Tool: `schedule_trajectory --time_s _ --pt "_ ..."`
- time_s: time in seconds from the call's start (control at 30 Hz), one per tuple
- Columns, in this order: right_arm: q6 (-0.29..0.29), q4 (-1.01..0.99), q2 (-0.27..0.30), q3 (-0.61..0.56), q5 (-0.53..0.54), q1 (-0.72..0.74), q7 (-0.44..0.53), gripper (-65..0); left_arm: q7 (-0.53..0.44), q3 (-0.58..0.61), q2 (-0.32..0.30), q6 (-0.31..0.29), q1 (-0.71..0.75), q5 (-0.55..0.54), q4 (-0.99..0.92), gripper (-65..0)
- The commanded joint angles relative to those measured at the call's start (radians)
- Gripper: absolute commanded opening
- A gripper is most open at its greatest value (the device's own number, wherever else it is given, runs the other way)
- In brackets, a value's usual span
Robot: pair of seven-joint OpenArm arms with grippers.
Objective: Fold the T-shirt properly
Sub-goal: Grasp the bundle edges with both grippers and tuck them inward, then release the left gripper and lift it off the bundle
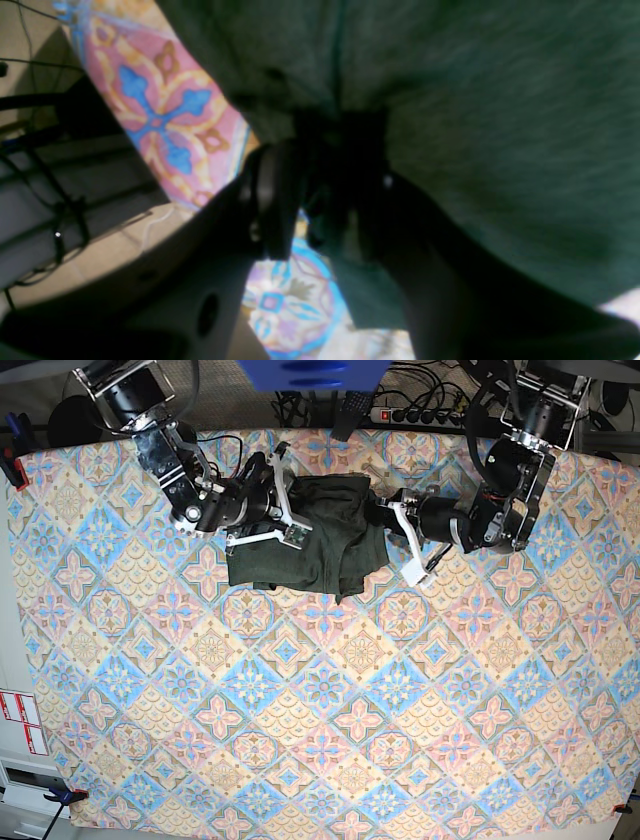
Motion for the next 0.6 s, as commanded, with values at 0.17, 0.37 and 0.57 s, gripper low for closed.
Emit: schedule_trajectory --time_s 0.17,0.37,0.57 --pt "0.002 0.131 0.057 0.098 0.021 0.014 0.014 -45.4 0.017 -0.008 -0.016 -0.007 0.013 -0.136 0.086 -61.6" --pt "0.002 0.162 0.070 0.198 0.023 0.009 0.014 -45.4 0.089 -0.008 -0.013 -0.009 0.015 -0.211 0.121 -61.6" --pt "0.002 0.163 0.070 0.206 0.023 0.010 0.016 -45.4 0.152 -0.007 -0.016 -0.009 0.015 -0.213 0.123 -61.6"
